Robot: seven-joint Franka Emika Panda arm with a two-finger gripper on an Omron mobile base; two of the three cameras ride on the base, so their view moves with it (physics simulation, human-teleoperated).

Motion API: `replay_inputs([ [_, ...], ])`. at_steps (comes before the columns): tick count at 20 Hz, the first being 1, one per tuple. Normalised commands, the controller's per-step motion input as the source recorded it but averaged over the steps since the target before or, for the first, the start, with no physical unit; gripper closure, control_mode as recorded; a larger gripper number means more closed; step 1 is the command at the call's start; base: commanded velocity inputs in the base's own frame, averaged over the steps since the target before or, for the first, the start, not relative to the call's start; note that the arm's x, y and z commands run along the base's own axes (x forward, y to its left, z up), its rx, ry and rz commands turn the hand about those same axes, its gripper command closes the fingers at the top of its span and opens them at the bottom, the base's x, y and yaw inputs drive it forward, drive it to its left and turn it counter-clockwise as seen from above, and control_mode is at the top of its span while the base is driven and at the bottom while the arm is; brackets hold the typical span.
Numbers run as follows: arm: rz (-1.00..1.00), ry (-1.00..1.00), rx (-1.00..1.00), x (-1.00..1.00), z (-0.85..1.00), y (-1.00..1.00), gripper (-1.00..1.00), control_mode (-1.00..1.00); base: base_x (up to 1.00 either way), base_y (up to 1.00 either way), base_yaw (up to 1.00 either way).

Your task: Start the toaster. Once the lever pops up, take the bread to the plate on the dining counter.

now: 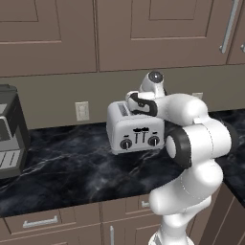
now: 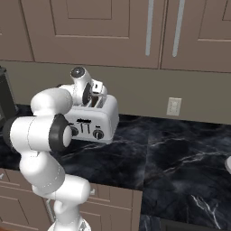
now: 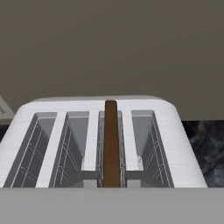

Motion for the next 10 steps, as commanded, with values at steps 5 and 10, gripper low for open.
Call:
replay_inputs([
  [5,0.0,-0.05,0.0,0.0,-0.27,0.0,1.0,-1.0,0.0,0.0,0.0],
  [10,0.0,-0.17,0.0,-0.04,-0.08,0.0,1.0,-1.0,0.0,0.0,0.0],
])
